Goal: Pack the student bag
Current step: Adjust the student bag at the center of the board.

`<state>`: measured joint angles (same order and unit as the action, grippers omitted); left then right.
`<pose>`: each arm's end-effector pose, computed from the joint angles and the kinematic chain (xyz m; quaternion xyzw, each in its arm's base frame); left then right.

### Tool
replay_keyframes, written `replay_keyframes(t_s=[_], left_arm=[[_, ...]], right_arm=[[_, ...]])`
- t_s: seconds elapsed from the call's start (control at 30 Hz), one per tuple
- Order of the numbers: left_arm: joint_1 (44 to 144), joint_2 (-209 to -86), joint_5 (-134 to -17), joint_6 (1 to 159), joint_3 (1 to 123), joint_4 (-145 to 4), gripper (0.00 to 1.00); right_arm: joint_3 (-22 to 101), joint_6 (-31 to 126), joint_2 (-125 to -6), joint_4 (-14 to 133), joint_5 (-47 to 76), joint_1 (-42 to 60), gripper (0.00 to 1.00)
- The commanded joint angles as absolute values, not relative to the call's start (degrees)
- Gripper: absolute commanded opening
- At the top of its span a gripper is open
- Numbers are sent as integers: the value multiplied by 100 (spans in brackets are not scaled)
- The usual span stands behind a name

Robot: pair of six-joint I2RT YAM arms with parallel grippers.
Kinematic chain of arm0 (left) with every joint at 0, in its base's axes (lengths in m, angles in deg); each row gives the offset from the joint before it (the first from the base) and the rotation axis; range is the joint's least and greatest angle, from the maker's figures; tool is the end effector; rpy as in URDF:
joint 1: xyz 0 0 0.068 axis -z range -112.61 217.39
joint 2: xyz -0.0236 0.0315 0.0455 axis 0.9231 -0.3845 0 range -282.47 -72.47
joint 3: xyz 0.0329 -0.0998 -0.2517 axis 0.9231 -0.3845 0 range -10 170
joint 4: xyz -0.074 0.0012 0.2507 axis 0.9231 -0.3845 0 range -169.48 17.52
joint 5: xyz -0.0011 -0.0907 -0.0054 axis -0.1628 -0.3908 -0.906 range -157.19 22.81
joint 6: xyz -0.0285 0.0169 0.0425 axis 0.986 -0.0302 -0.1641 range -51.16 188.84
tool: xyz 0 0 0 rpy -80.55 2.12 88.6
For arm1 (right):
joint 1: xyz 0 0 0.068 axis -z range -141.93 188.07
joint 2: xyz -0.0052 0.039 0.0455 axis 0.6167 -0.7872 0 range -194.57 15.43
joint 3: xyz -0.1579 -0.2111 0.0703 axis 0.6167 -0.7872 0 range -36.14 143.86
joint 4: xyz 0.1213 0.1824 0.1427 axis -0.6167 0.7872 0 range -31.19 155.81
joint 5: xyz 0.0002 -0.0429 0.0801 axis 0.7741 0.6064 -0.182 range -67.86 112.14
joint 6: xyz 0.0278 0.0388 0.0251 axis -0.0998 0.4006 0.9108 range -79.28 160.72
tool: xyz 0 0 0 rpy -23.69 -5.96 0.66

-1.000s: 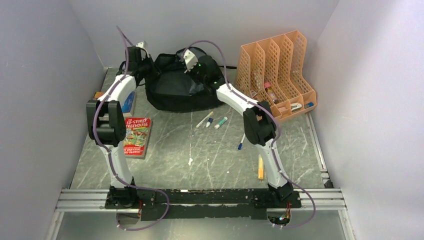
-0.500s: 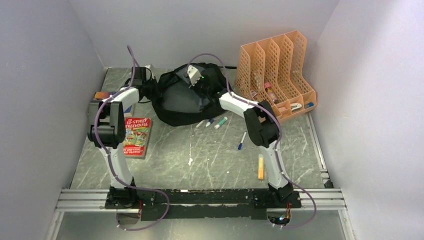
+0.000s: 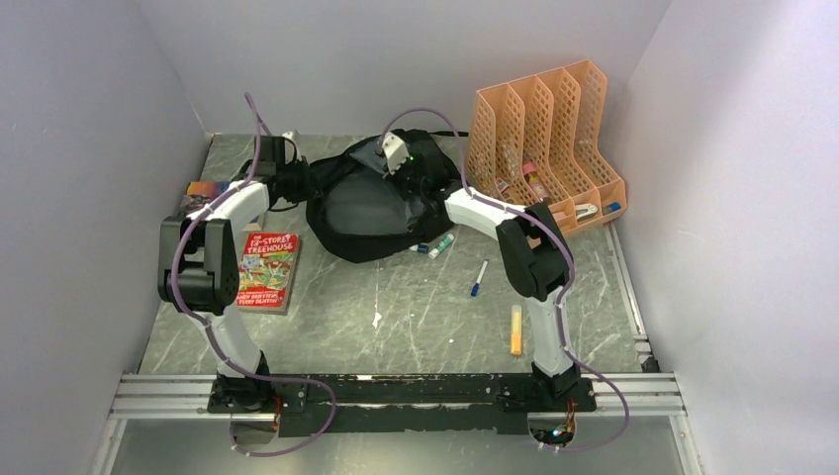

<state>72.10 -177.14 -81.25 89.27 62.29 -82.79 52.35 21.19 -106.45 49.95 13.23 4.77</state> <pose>0.4035 -0.0419 0.2148 -0.0756 0.9072 -0.1961 0.3643 0.4118 0.2771 0.2075 -0.4108 0.7324 0.1295 0.5273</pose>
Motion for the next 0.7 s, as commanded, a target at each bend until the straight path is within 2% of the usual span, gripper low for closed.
replay_keyframes(t_s=[0.0,0.13,0.47,0.5,0.67], left_arm=[[7240,-17400,-7710,8924,6441,-8797,33],[7231,-16790,-7141,9065,6326,-9056,57],[7104,-14904,-4847,10176,5143,-10638,85],[7093,-14749,-4682,10313,5003,-10786,86],[6996,-14069,-4253,10543,4402,-11009,91]], right_arm=[[5363,2372,-10467,4976,1295,555,0],[5403,2474,-10444,4951,1131,555,0],[5262,2735,-10279,4951,1149,556,0],[5265,2766,-10264,4978,1128,556,2],[5395,3028,-10200,5169,1016,555,29]])
